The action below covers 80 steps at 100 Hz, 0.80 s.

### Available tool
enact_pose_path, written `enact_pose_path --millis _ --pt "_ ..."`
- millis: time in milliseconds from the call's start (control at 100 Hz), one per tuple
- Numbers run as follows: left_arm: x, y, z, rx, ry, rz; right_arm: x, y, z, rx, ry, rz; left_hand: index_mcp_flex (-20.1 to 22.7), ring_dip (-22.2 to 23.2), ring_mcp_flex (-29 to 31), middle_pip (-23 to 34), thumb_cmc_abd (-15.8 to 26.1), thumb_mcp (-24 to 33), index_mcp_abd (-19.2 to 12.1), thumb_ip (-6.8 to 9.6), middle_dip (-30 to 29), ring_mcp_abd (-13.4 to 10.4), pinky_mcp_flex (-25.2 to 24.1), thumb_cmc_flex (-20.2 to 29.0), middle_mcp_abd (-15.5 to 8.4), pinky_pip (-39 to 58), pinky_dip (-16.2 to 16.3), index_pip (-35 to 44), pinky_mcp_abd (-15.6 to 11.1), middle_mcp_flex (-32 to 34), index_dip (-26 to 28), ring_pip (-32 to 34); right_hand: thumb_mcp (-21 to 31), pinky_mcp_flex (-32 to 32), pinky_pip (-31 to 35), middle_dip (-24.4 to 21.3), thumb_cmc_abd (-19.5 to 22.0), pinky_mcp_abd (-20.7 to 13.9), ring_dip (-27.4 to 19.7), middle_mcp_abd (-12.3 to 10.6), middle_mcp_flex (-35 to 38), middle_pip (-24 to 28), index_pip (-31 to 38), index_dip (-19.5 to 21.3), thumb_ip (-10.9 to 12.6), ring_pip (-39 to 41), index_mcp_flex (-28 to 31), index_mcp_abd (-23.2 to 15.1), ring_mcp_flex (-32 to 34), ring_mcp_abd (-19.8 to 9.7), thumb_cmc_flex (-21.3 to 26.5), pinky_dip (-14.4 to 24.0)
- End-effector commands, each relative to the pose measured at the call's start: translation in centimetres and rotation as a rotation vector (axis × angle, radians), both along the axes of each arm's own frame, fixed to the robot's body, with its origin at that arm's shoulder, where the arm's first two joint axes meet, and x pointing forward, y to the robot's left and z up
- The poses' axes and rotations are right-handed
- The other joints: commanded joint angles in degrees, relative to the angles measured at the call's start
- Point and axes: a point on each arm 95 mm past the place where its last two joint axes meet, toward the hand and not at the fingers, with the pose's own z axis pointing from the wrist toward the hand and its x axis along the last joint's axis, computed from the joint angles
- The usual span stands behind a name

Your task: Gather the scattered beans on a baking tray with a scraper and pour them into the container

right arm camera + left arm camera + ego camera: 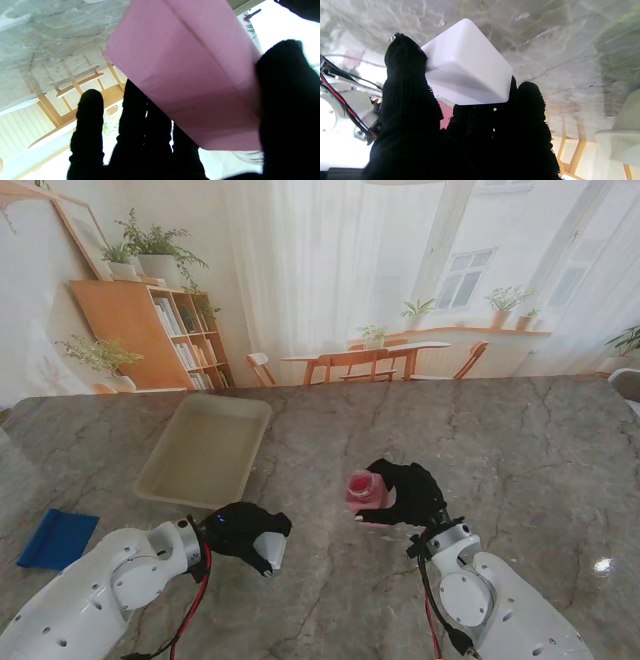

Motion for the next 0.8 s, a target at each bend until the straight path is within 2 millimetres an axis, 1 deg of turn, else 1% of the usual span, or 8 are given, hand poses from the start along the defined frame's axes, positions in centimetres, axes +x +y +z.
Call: enact_pose_path --millis 0,180,380,610,790 --pt "-0.2 -0.6 0.6 -0.036 -0.020 0.012 0.0 0.2 -0.2 -0.002 0.013 0.016 3.76 1.51 4.42 9.27 7.29 15.25 -12.23 -0.01 3.38 -1.75 0.25 13.85 -10.40 0.89 0.98 13.09 -2.90 7.98 2.89 4.06 21.92 -0.31 1.29 3.14 5.63 0.30 1.34 -7.97 5.29 10.50 8.99 2.88 1.03 2.04 4.30 -9.44 0.14 -1.47 12.05 0.80" --pt "-0.4 -0.9 2.4 -0.098 -0.071 0.062 0.0 0.4 -0.2 -0.005 0.017 0.027 3.66 1.64 4.32 9.35 7.17 15.70 -12.41 -0.01 3.45 -1.82 0.20 13.56 -10.48 0.72 1.07 13.15 -3.14 7.92 2.83 4.00 21.99 -0.16 1.30 3.16 5.54 0.25 1.32 -7.95 5.34 10.45 9.05 2.90 0.95 1.95 4.47 -9.44 0.19 -1.49 12.05 0.80" --pt "-0.5 -1.3 5.5 -0.169 -0.177 0.109 0.1 0.7 -0.5 -0.012 0.023 0.048 3.67 1.80 4.29 9.35 7.16 16.02 -12.58 -0.06 3.53 -1.92 0.19 13.26 -10.61 0.58 1.16 13.13 -3.17 7.85 2.82 3.95 21.96 0.24 1.35 2.98 5.33 0.18 1.32 -7.88 5.70 10.27 8.93 2.67 0.71 1.98 4.73 -9.47 0.57 -1.58 12.08 0.79" --pt "-0.5 -2.6 9.3 -0.262 -0.298 0.143 0.1 1.3 -0.6 -0.019 0.014 0.081 3.69 1.93 4.42 9.28 7.11 16.27 -12.75 -0.11 3.58 -2.17 0.28 13.03 -10.73 0.42 1.23 13.07 -3.49 7.85 2.86 3.82 21.81 0.71 1.33 2.53 5.31 0.51 1.17 -7.60 6.17 9.78 8.79 2.24 0.31 1.84 5.18 -9.17 1.04 -1.55 12.20 0.74" --pt "-0.8 -4.1 11.0 -0.347 -0.327 0.142 0.1 1.9 -0.6 -0.016 0.004 0.103 3.67 1.96 4.59 9.20 6.98 16.33 -12.92 -0.19 3.62 -2.36 0.31 12.81 -10.92 0.31 1.29 12.96 -3.57 7.95 2.85 3.61 21.69 0.80 1.35 2.50 5.38 0.63 1.11 -7.50 6.25 9.70 8.82 2.14 0.19 1.79 5.25 -9.00 1.10 -1.40 12.39 0.73"
